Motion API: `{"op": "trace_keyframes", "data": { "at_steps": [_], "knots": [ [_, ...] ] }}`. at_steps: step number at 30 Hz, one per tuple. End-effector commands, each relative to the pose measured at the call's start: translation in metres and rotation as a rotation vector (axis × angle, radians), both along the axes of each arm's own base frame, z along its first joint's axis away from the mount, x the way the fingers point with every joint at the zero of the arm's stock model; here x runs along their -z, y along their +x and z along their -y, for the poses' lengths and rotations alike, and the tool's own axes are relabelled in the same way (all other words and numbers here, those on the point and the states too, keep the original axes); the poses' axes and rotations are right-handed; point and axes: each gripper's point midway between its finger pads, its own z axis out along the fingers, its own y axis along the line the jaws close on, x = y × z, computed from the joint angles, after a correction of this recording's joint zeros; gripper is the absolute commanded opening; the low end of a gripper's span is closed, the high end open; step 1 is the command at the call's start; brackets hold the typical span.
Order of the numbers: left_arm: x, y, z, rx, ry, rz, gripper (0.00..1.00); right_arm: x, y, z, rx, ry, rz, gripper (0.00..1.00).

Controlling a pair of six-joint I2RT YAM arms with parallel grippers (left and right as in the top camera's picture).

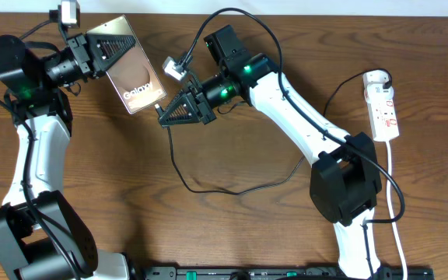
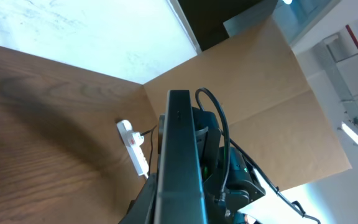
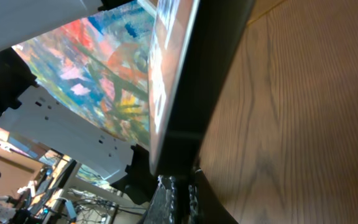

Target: Plug charger to phone and switch on socket

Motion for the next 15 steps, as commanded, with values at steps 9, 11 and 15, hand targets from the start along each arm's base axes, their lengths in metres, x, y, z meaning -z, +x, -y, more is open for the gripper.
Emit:
{"op": "trace_keyframes", "data": {
  "at_steps": [9,11,15],
  "knots": [
    [-0.0095,0.0054,0.0111,-0.022,0.032,0.097,0.08,-0.0198,-0.0128,-0.0016,-0.045,0.053,-0.003,0.01],
    [-0.0096,0.0058,0.0109,-0.024,0.031,0.097,0.08,-0.0198,-0.0129,-0.0016,-0.045,0.052,-0.003,0.01],
    [-0.0094,0.005,0.0126,-0.017,0.03,0.093,0.07,-0.0193,-0.0124,-0.0018,-0.043,0.05,0.0,0.01]
  ]
}}
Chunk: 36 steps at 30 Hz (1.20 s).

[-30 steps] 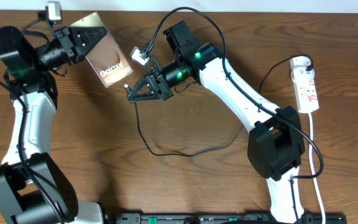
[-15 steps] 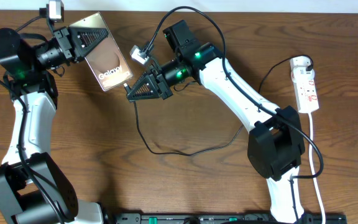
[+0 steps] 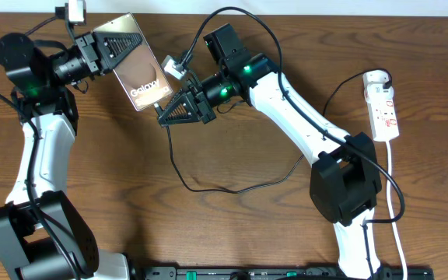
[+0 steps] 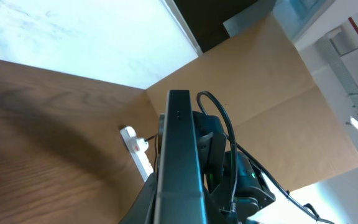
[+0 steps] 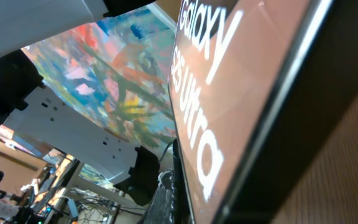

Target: Plug charger to phone and switch on socket

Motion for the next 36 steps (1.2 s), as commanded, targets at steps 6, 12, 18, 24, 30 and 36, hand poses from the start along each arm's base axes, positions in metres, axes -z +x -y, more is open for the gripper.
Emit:
{"op": "trace_keyframes", "data": {
  "at_steps": [6,12,18,24,30,36],
  "knots": [
    [-0.008,-0.002,0.006,0.011,0.0,0.013,0.08,-0.014,-0.01,-0.002,-0.024,0.023,0.011,0.01],
    [-0.008,-0.003,0.013,0.027,0.0,0.014,0.08,-0.011,-0.008,-0.003,-0.013,0.012,0.017,0.01],
    [-0.008,-0.005,0.014,0.043,0.02,0.049,0.07,-0.011,-0.008,-0.003,-0.013,0.01,0.014,0.01],
    [-0.007,-0.01,0.016,0.071,0.037,0.075,0.07,-0.011,-0.008,-0.003,-0.013,0.01,0.013,0.01],
    [-0.006,-0.013,0.017,0.09,0.044,0.084,0.07,-0.011,-0.008,-0.002,-0.012,0.01,0.013,0.01],
    [-0.006,-0.014,0.018,0.098,0.044,0.081,0.08,-0.011,-0.008,-0.002,-0.012,0.009,0.014,0.01]
  ]
}}
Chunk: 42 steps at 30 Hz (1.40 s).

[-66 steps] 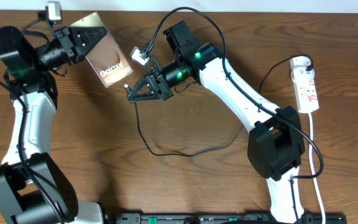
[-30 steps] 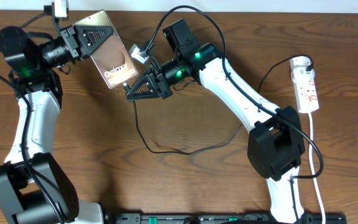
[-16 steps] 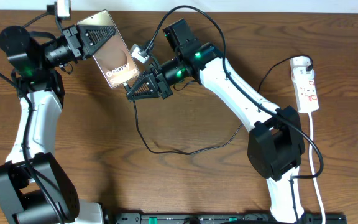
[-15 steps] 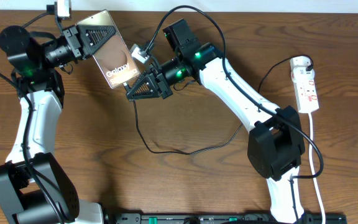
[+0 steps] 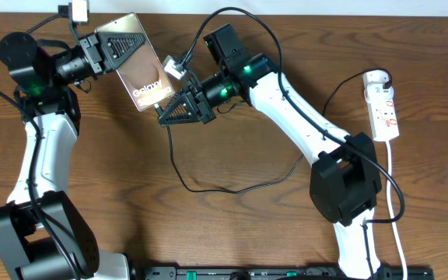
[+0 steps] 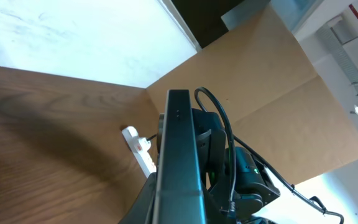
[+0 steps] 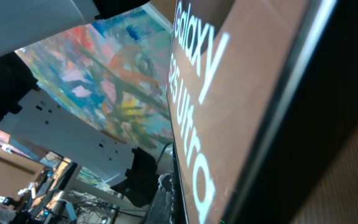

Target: Plug charger to phone and switch on socket

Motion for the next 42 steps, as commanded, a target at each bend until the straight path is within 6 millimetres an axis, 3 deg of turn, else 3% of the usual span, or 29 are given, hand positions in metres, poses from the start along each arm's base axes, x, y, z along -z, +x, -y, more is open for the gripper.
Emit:
{"op": "trace_keyframes", "data": {
  "at_steps": [1,18,42],
  "knots": [
    [-0.006,-0.011,0.01,0.071,0.019,0.03,0.07,-0.014,-0.009,-0.002,-0.023,0.026,0.012,0.01],
    [-0.006,-0.008,-0.007,0.026,0.016,0.023,0.08,-0.013,-0.004,0.002,-0.006,0.019,0.009,0.01],
    [-0.006,-0.008,-0.002,0.034,0.014,0.02,0.07,-0.015,0.009,-0.005,0.041,-0.005,0.007,0.01]
  ]
}}
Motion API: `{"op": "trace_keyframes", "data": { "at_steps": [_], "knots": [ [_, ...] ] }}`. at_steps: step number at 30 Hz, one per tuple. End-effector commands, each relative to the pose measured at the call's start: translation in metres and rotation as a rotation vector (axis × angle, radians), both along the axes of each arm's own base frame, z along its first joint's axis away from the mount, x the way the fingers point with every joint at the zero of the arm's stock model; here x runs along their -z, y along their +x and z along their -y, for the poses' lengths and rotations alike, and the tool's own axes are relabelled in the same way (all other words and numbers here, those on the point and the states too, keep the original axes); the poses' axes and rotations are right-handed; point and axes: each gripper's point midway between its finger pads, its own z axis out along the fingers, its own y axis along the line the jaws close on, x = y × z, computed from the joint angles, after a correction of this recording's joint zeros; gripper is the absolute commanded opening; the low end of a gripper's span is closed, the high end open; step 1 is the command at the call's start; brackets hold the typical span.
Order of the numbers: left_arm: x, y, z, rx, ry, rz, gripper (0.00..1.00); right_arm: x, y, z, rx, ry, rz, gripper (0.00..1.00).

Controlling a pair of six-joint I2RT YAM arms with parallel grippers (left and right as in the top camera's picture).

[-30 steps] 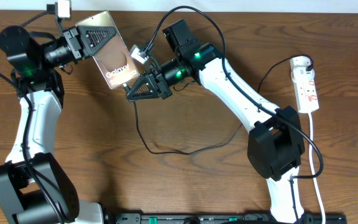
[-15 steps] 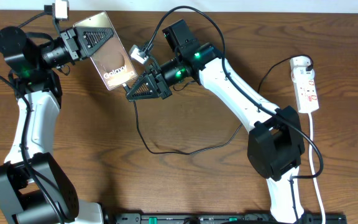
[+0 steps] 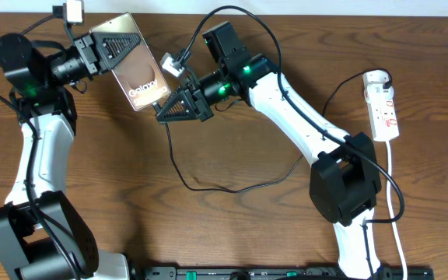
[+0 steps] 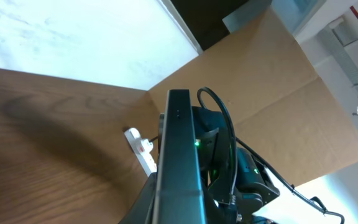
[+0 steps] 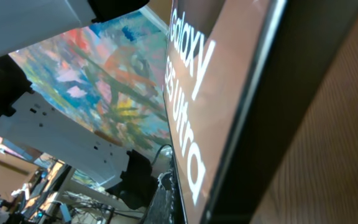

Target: Plug charger to phone and switch on socket

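My left gripper (image 3: 109, 45) is shut on the phone (image 3: 137, 71), holding it off the table, tilted, with its lit "Galaxy" screen up. The left wrist view shows the phone (image 4: 179, 149) edge-on. My right gripper (image 3: 164, 113) is shut on the charger plug (image 5: 170, 198) and holds it against the phone's lower end. The phone's screen (image 5: 216, 87) fills the right wrist view. Whether the plug sits in the port cannot be told. The black cable (image 3: 208, 187) loops over the table. The white socket strip (image 3: 383, 105) lies at the far right.
The socket strip's white lead (image 3: 395, 210) runs down the right edge of the wooden table (image 3: 115, 202). The socket strip (image 4: 142, 150) also shows behind the phone in the left wrist view. A black rail (image 3: 271, 273) lies along the front edge.
Phone and both grippers have shifted slightly to the left together. The plug remains at the phone's lower end. Both grips are unchanged.
At first the left gripper held the phone a little lower, with the right gripper's plug at its bottom edge. After that the phone was higher and more tilted, its screen filling the right wrist view. It has stayed there with only small shifts.
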Motion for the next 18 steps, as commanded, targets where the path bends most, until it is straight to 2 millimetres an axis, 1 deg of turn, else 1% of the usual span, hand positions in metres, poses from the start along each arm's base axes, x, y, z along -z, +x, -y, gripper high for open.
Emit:
{"op": "trace_keyframes", "data": {
  "at_steps": [1,8,14,18],
  "knots": [
    [-0.006,-0.008,0.006,0.05,0.013,0.017,0.08,-0.013,0.002,-0.001,0.022,-0.008,-0.004,0.01],
    [-0.006,-0.007,0.006,0.043,0.013,0.021,0.07,-0.015,0.004,-0.002,0.025,-0.002,0.002,0.01],
    [-0.004,-0.018,0.01,0.109,0.035,0.044,0.08,-0.02,0.009,-0.003,0.036,0.012,0.009,0.01],
    [-0.003,-0.02,0.011,0.121,0.042,0.055,0.07,-0.022,0.012,-0.003,0.042,0.02,0.015,0.01]
  ]
}}
